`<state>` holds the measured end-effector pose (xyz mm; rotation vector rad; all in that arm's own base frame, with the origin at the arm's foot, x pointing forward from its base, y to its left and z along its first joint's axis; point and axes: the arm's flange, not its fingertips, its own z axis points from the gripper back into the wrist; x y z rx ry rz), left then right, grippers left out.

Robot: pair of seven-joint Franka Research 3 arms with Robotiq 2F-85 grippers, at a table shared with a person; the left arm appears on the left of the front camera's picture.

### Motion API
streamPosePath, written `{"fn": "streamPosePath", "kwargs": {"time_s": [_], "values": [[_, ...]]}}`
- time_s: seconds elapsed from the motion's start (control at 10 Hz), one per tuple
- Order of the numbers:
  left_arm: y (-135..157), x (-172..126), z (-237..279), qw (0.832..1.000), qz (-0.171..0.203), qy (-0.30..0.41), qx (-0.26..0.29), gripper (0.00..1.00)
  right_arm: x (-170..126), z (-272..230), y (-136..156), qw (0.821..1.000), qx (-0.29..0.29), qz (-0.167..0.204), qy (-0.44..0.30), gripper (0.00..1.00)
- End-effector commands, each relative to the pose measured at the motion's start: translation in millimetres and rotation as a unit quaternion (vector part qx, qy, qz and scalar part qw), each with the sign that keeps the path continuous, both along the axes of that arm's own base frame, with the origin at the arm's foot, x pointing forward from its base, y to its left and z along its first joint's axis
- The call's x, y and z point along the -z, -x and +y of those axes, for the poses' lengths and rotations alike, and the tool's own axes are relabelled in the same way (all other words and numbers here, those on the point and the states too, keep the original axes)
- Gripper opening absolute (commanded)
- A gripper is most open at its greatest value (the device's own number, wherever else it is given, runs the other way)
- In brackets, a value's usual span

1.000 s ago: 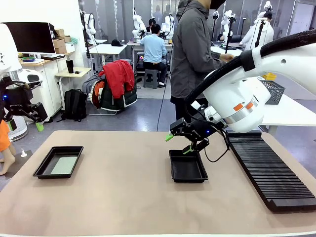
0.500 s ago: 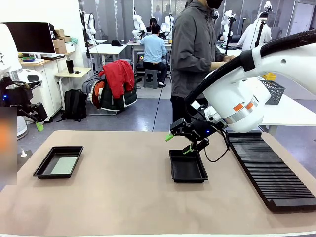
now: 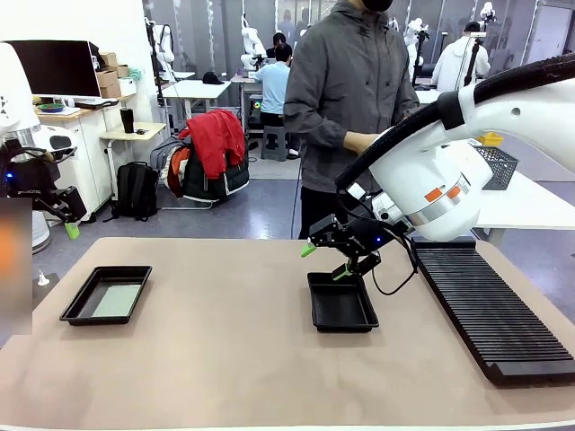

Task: Inspect and transfer BCBs to ESD trays.
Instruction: Pick up the Blank PCB from the PCB Rack and place it in the right ESD tray.

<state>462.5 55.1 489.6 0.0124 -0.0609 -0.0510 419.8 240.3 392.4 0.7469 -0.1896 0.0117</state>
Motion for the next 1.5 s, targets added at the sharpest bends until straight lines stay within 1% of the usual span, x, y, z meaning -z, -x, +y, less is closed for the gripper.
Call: {"fn": "streamPosePath", "kwargs": {"time_s": [0.0,1.4], "values": [[-0.8,0.1,1.1,1.000,-0.003,0.000,-0.001,1.00,-3.4,1.3,0.8,1.000,0.006,0.004,0.010,1.00],[-0.8,0.1,1.1,1.000,-0.003,0.000,-0.001,1.00,-3.4,1.3,0.8,1.000,0.006,0.004,0.010,1.00]]}}
